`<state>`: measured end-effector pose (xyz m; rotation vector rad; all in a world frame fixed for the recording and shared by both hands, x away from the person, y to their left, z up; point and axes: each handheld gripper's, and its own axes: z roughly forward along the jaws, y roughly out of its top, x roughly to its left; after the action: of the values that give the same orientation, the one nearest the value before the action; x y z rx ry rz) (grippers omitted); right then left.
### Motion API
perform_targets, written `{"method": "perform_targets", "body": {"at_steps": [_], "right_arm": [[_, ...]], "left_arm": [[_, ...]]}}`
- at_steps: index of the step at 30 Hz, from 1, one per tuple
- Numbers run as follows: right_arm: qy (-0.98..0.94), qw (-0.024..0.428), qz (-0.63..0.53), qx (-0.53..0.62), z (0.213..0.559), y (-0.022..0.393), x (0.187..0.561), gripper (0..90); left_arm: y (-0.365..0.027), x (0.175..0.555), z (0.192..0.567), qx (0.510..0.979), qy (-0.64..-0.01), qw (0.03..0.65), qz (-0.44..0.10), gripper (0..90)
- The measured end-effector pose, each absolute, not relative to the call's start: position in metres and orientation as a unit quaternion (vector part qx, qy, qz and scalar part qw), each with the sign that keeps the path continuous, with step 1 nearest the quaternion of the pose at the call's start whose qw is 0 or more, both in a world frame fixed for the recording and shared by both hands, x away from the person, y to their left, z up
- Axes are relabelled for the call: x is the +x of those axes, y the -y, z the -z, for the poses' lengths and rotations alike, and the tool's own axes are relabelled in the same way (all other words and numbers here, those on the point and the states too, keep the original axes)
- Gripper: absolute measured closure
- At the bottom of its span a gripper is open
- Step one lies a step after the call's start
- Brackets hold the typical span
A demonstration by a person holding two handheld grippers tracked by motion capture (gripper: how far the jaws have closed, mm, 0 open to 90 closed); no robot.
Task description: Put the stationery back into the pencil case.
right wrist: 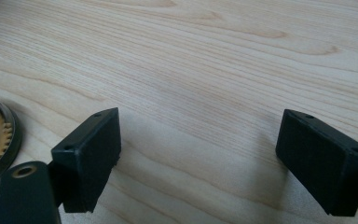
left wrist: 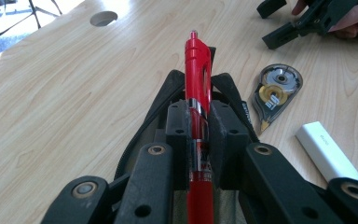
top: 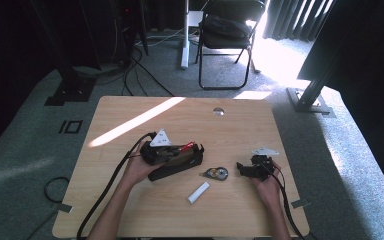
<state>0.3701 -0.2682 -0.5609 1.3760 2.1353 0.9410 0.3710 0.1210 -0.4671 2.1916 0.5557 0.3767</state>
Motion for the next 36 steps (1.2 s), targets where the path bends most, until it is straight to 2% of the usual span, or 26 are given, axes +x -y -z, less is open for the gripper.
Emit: {"method": "perform_targets", "body": {"at_steps": [36], "right_arm": [[-0.77,0.215,-0.339,0.496,0.561,0.268,0.37,13.8]], "left_arm": [[-0.114,0.379,0.487,0.893,-0.22,0.369,-0.13,78.8]]}}
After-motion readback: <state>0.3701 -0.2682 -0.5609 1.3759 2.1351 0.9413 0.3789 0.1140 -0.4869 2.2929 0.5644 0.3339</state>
